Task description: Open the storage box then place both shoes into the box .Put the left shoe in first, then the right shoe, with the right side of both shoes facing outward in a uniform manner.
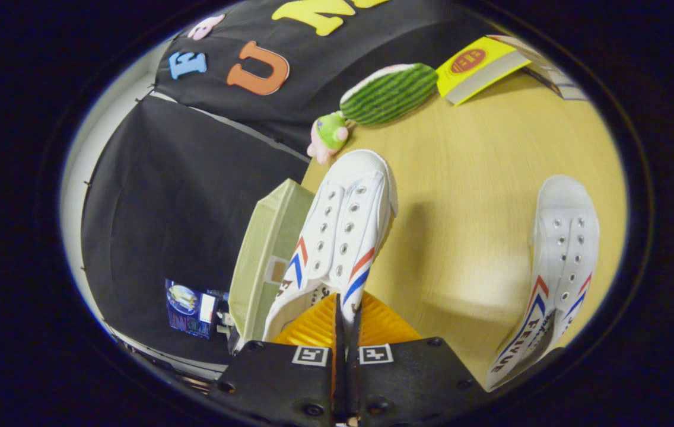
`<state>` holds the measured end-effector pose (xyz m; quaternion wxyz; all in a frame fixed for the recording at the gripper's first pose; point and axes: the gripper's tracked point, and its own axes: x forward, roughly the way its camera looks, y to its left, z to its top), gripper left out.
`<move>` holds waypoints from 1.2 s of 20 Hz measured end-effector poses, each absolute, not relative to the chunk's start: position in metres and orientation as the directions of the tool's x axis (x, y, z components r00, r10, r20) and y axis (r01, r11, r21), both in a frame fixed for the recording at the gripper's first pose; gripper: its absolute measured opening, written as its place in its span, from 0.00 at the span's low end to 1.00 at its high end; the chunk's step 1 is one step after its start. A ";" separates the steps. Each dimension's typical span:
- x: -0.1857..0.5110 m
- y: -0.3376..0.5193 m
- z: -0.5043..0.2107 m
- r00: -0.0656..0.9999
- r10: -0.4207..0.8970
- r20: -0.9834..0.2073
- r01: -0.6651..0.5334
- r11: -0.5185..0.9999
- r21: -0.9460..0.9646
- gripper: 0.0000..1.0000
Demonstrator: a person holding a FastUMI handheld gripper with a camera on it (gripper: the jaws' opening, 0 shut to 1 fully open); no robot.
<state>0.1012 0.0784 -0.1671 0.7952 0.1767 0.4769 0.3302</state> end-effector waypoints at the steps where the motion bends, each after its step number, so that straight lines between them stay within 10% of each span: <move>1: 0.093 0.087 -0.152 0.346 0.680 -0.646 -0.377 0.731 0.568 0.05; 10: 0.062 0.212 -0.094 0.383 0.660 -0.647 -0.439 0.746 0.501 0.05; 24: 0.046 0.311 -0.245 0.370 0.428 -0.825 -0.310 0.894 0.325 0.11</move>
